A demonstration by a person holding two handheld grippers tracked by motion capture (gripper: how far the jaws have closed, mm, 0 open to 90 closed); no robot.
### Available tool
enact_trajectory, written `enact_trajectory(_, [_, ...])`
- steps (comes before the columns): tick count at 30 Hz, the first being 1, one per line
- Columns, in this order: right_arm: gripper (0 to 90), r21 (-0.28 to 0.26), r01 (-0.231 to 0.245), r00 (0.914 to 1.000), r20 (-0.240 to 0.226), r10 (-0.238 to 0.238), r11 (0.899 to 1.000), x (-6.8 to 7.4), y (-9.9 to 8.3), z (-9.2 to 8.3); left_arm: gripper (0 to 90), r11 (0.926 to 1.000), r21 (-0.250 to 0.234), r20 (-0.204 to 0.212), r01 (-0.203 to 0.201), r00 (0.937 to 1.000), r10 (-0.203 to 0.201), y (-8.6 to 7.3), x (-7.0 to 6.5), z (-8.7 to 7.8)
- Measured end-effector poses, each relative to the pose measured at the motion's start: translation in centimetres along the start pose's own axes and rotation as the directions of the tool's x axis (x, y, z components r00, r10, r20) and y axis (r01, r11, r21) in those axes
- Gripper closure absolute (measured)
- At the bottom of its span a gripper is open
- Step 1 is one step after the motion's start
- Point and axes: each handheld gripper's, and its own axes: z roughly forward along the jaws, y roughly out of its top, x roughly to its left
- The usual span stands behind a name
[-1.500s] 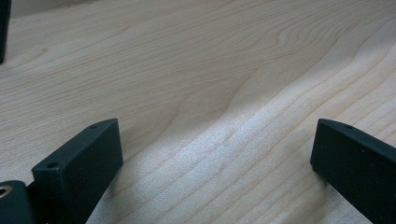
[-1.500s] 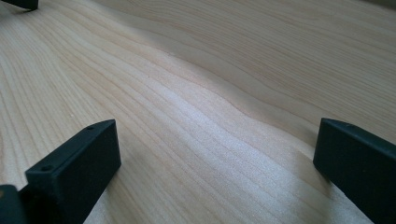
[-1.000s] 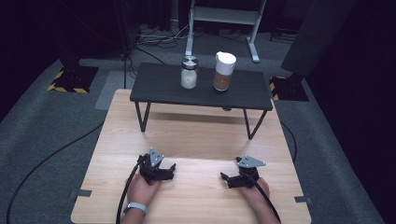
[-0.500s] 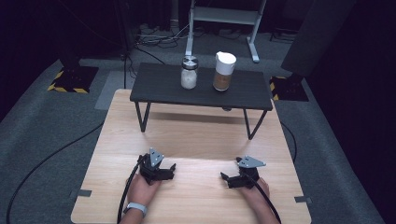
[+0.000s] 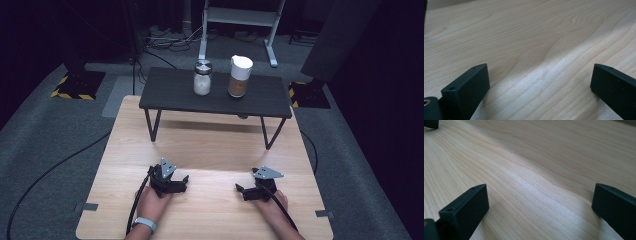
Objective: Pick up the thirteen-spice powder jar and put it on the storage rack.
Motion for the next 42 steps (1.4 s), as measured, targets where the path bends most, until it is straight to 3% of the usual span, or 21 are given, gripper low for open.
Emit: enact_trajectory(42, [0.6, 0.000, 0.006, 0.9999, -0.013, -0.006, 1.000, -0.19, 0.00, -0.01, 2.0, 1.0000, -0.001, 0.010, -0.003, 0.9999, 0.003, -0.04, 0.06, -0.02])
